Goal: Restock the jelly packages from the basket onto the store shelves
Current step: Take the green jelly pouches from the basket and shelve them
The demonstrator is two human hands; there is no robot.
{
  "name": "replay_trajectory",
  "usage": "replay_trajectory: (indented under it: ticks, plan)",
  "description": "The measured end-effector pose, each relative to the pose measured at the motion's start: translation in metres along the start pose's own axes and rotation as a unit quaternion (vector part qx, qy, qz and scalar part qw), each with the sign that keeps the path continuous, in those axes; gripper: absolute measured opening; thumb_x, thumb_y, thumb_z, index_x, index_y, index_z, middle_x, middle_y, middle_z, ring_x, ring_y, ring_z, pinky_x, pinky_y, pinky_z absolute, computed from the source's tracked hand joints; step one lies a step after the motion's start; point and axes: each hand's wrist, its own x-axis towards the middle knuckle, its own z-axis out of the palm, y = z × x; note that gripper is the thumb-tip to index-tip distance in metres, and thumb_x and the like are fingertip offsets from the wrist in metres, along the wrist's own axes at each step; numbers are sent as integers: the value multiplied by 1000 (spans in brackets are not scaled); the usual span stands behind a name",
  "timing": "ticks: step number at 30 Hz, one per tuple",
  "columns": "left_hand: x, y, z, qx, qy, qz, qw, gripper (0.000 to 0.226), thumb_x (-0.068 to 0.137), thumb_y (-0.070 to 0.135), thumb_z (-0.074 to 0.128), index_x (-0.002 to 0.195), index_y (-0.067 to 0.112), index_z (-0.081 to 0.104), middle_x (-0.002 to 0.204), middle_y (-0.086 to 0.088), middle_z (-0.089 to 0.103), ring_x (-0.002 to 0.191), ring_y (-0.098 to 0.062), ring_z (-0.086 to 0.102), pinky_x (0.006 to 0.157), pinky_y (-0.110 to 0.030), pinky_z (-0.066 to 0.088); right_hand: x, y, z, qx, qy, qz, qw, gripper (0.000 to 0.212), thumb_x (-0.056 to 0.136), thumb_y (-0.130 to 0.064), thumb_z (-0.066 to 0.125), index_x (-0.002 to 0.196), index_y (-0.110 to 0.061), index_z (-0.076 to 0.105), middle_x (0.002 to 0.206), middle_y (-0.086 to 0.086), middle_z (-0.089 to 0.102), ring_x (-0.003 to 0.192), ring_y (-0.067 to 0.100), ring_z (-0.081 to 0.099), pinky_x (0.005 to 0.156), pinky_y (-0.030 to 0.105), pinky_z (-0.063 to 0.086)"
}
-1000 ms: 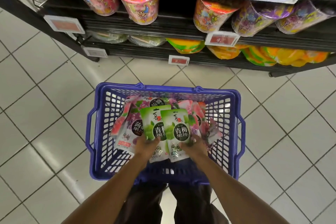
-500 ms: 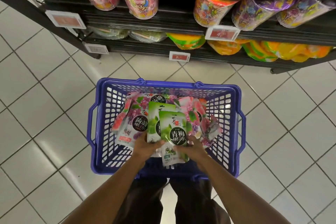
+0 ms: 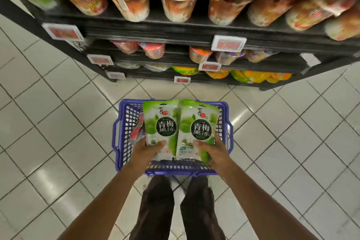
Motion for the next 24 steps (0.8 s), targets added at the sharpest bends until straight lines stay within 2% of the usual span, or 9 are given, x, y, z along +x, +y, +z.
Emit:
replay_trajectory:
  ticks: [4, 6, 8, 10, 12, 14, 17, 20, 24]
  plan:
    - [-85, 101, -10, -21, -50, 42, 998, 38, 75, 12, 77, 112, 10, 69, 101, -7, 77, 91, -26, 73, 76, -39, 61, -91, -94, 32, -14, -13, -92, 996, 56, 75, -3, 80, 126, -16, 61, 117, 10, 72, 107, 31, 68, 84, 45, 59]
    - [-127, 158, -18, -17, -57, 80, 995, 38, 77, 14, 77, 113, 10, 69, 105, -9, 76, 99, -30, 71, 88, -44, 57, -137, -143, 52, 19, -23, -119, 992, 60, 75, -15, 80, 130, -16, 59, 121, 11, 70, 110, 31, 67, 88, 47, 57]
    - [-169, 211, -24, -14, -79, 132, 988, 41, 79, 10, 75, 118, 5, 66, 113, -15, 72, 106, -33, 68, 95, -46, 53, -185, -194, 73, 30, -15, -148, 988, 77, 69, -26, 81, 140, -15, 51, 131, 12, 64, 118, 33, 63, 99, 53, 50]
    - [-212, 265, -29, -15, -87, 176, 980, 38, 82, 5, 72, 119, 5, 65, 113, -13, 73, 105, -29, 69, 92, -40, 54, -231, -244, 92, 29, -23, -192, 981, 88, 70, -29, 79, 147, -11, 40, 140, 11, 57, 125, 31, 58, 103, 50, 48]
    - [-257, 314, -33, -34, -87, 229, 969, 30, 83, 2, 70, 112, 10, 68, 102, -5, 76, 94, -20, 72, 79, -30, 57, -277, -292, 110, 27, -47, -249, 967, 76, 80, -26, 74, 147, -15, 40, 140, 9, 58, 126, 30, 57, 102, 48, 48]
    - [-300, 359, -33, -59, -88, 278, 955, 26, 84, -2, 67, 105, 13, 68, 99, -4, 76, 91, -22, 71, 79, -33, 57, -328, -337, 129, 11, -80, -327, 942, 58, 85, -25, 72, 139, -27, 51, 134, 3, 63, 122, 24, 61, 98, 46, 52]
    - [-359, 418, -31, -92, -105, 350, 926, 27, 82, -6, 64, 103, 11, 67, 96, -5, 77, 86, -19, 73, 74, -31, 59, -408, -389, 155, 11, -108, -423, 899, 38, 81, -25, 72, 118, -35, 67, 120, 2, 72, 106, 20, 70, 76, 33, 58]
    - [-414, 467, -28, -123, -145, 413, 891, 38, 71, 5, 70, 109, 8, 67, 102, -9, 76, 90, -22, 74, 71, -33, 61, -479, -437, 170, 20, -119, -496, 860, 48, 71, -29, 80, 117, -29, 67, 111, 6, 74, 94, 23, 74, 62, 33, 59]
    - [-478, 520, -19, -153, -181, 474, 848, 37, 70, 9, 71, 108, 9, 71, 107, -12, 75, 95, -24, 73, 69, -30, 60, -555, -490, 174, 30, -136, -579, 804, 52, 77, -25, 71, 128, -18, 60, 116, 8, 72, 98, 26, 72, 69, 38, 60]
